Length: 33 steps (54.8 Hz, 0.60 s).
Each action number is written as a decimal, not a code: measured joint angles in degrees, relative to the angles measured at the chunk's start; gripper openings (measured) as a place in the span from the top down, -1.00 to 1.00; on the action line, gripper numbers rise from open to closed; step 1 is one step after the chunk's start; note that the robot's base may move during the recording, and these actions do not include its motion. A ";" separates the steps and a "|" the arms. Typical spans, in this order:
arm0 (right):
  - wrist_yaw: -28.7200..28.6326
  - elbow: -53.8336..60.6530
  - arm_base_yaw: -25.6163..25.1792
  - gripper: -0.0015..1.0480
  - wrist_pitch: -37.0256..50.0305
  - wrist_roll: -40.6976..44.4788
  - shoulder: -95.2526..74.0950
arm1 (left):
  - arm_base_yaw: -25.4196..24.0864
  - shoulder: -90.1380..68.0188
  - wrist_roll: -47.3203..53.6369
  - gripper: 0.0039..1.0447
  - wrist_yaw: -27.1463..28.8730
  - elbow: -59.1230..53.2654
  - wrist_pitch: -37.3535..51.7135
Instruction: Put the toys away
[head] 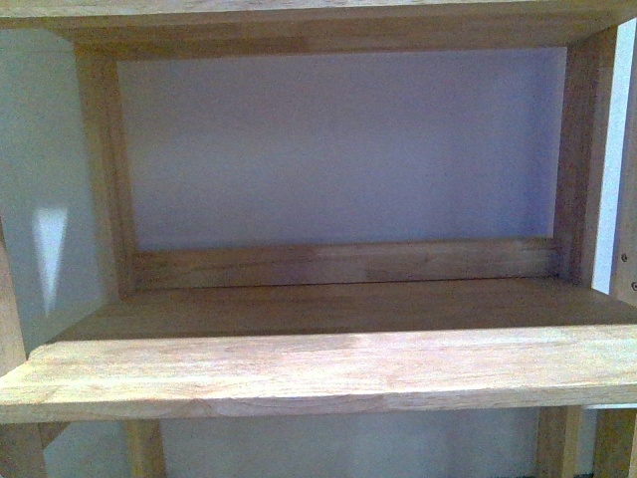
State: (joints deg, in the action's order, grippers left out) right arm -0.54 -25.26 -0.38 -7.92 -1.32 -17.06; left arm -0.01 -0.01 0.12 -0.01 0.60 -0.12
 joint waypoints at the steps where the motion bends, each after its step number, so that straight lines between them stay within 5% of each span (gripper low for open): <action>1: 0.22 0.96 0.04 -0.29 0.24 0.09 0.42 | 0.00 0.00 0.00 -0.89 0.02 0.00 0.00; 18: 0.33 11.43 0.15 0.70 4.15 0.96 6.45 | 0.00 0.00 0.00 -0.89 0.00 0.00 0.00; 33: 0.33 16.17 0.15 0.70 5.86 0.98 9.46 | 0.00 0.00 0.00 -0.89 0.00 0.00 -0.02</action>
State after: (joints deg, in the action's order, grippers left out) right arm -0.21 -9.08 -0.23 -2.07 -0.34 -7.60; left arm -0.01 -0.01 0.12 -0.01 0.60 -0.14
